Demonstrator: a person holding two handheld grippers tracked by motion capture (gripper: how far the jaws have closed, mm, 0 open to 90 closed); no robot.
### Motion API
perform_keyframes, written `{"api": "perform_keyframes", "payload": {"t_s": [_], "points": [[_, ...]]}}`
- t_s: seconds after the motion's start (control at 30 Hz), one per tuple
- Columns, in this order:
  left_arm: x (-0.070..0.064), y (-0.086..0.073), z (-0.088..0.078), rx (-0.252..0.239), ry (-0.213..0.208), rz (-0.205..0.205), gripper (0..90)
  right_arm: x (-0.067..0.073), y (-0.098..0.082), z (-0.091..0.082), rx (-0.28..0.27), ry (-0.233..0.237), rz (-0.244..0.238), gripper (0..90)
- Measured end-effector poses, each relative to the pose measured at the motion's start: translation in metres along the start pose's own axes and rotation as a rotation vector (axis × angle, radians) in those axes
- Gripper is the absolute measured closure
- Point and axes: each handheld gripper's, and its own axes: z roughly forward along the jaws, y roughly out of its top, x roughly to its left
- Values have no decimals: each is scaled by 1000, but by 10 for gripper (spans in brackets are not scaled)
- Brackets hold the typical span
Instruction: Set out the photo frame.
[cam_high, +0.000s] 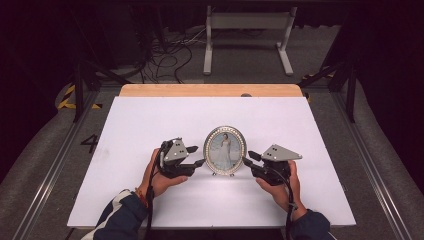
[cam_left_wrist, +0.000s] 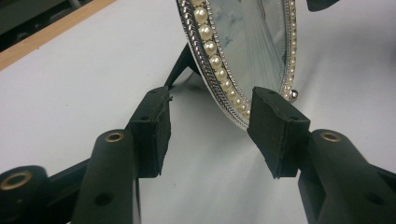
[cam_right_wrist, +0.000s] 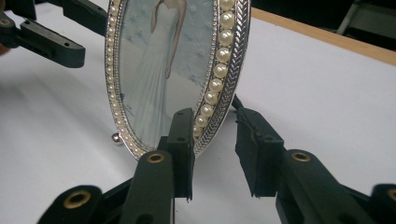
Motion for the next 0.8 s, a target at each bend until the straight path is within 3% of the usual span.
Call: {"api": "perform_keyframes", "payload": {"t_s": [0.2, 0.43, 0.47, 0.6, 0.8], "points": [[-3, 1, 0, 7, 17, 12, 404, 0, 1, -1, 14, 6, -24, 617], [-1, 0, 0, 9, 32, -15, 271, -1, 0, 1, 39, -17, -43, 548], [0, 0, 0, 11, 33, -17, 240, 0, 0, 2, 44, -24, -43, 469], [0, 0, 2, 19, 29, -25, 206, 0, 0, 3, 48, -29, -41, 389], [0, -1, 3, 16, 18, -34, 109, 0, -2, 6, 57, -24, -39, 198]]}}
